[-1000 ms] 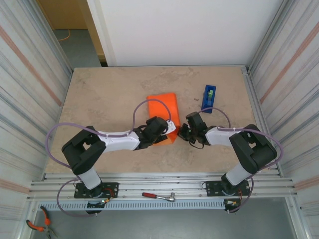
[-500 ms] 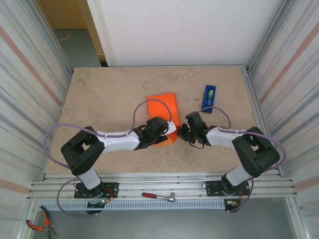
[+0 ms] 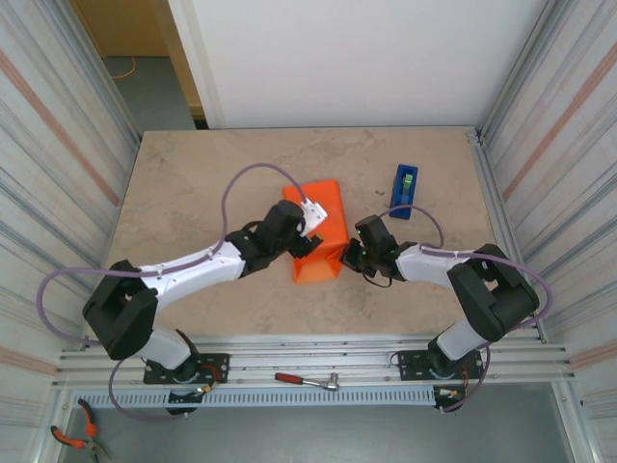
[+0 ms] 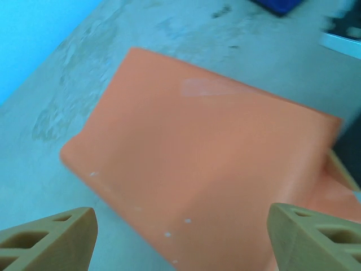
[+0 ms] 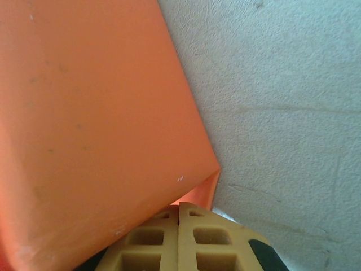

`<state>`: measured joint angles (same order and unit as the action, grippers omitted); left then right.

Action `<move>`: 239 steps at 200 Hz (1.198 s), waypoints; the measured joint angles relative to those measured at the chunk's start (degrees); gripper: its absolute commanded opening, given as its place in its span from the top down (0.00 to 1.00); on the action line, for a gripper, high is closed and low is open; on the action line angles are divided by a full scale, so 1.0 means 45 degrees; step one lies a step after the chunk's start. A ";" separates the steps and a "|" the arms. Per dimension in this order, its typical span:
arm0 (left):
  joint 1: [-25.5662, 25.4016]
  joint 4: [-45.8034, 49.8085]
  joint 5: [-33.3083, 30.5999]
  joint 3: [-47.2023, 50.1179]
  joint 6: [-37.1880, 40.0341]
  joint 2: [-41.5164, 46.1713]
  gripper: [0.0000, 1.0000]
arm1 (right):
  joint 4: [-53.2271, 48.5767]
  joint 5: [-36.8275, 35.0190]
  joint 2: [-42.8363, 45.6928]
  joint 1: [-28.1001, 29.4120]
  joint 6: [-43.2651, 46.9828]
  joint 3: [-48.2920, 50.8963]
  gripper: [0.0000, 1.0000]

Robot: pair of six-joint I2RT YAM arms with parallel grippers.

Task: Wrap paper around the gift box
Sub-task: Fold the wrapping paper for the gift box.

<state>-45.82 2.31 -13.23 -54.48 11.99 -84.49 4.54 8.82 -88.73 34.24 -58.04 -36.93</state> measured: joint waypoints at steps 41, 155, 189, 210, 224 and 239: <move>0.1914 0.0500 0.1005 0.0000 -0.2089 -0.0102 0.20 | -0.0073 -0.0049 -0.0209 0.0233 0.0000 -0.0291 1.00; 0.1817 0.1059 0.2516 -0.0321 -0.2535 -0.1899 0.21 | -0.0170 -0.0335 -0.1287 0.1107 -0.0296 -0.1277 1.00; 0.1763 0.1059 0.2511 -0.0350 -0.2531 -0.1919 0.21 | -0.0175 -0.0335 -0.1545 0.1316 -0.0325 -0.1481 1.00; 0.1739 0.1054 0.2511 -0.0350 -0.2531 -0.1919 0.21 | -0.0165 -0.0340 -0.1622 0.1472 -0.0330 -0.1520 1.00; 0.1710 0.1054 0.2511 -0.0350 -0.2531 -0.1919 0.21 | -0.0170 -0.0359 -0.1627 0.1574 -0.0330 -0.1520 1.00; 0.1661 0.1049 0.2501 -0.0350 -0.2531 -0.1919 0.21 | -0.0136 -0.0466 -0.1627 0.1656 -0.0340 -0.1520 1.00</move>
<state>-38.35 7.03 -1.98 -56.05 0.60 -93.12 3.92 6.72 -96.05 41.69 -59.57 -43.77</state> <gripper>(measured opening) 0.789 0.061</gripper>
